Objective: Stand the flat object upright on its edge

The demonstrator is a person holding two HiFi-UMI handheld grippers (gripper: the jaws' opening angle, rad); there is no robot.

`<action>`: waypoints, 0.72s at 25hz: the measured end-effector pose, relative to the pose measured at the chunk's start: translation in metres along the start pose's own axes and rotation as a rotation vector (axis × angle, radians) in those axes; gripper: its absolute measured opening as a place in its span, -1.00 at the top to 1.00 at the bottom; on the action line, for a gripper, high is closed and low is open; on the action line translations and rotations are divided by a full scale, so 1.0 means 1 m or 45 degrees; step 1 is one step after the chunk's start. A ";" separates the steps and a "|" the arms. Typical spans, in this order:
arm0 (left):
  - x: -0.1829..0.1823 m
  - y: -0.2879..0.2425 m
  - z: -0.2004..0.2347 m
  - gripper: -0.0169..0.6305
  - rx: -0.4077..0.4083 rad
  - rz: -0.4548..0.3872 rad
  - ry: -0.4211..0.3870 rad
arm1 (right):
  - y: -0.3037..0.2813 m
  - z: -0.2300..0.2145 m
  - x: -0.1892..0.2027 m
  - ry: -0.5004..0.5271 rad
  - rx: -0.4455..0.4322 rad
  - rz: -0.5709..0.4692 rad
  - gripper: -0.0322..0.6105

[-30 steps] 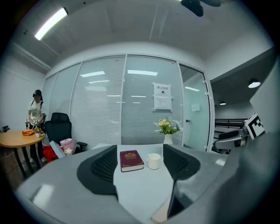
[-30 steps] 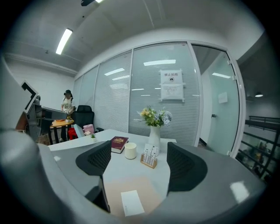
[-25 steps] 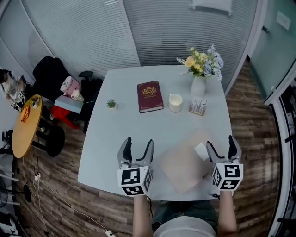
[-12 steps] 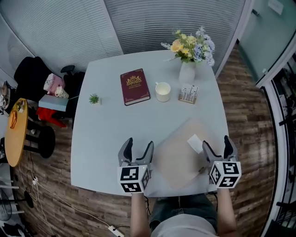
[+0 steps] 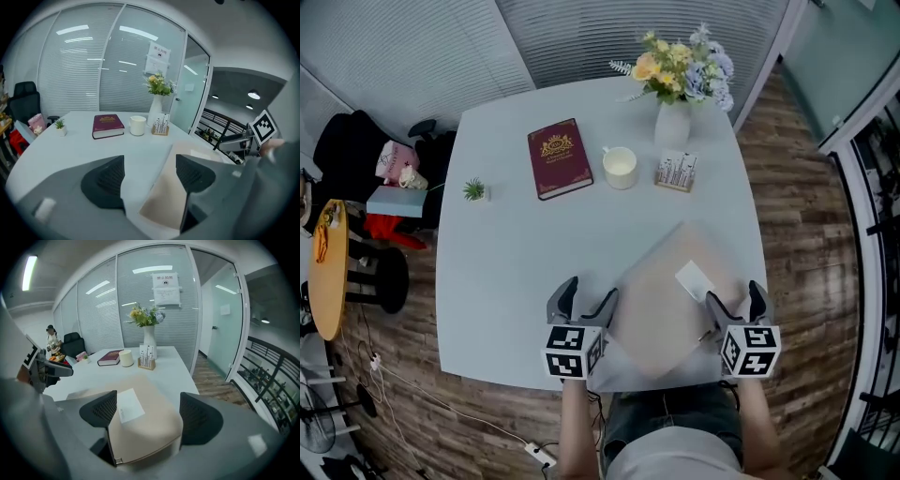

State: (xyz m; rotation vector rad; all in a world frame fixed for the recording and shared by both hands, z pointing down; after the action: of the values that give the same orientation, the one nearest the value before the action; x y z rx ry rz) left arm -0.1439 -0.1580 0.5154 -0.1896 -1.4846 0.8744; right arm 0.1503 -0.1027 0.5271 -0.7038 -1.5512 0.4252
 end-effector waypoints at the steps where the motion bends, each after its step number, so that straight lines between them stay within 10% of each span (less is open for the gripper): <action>1: 0.002 -0.003 0.000 -0.08 0.009 0.011 0.008 | -0.001 -0.002 0.003 0.001 0.007 0.014 -0.49; 18: 0.035 -0.037 -0.015 -0.18 0.222 0.216 -0.058 | -0.010 -0.023 0.058 -0.142 0.057 0.221 -0.68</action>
State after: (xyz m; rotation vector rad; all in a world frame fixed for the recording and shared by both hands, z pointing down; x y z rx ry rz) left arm -0.1205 -0.1564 0.5635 -0.1692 -1.4408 1.1466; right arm 0.1714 -0.0749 0.5796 -0.7942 -1.5857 0.6364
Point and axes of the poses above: the fingertips, and each gripper's own axes: y backward along the fingers, z to its left, x out of its underside, the point moved 4 cm from there along y, backward along the fingers, and after that the axes turned 5 degrees about -x, right-handed, at the moved point
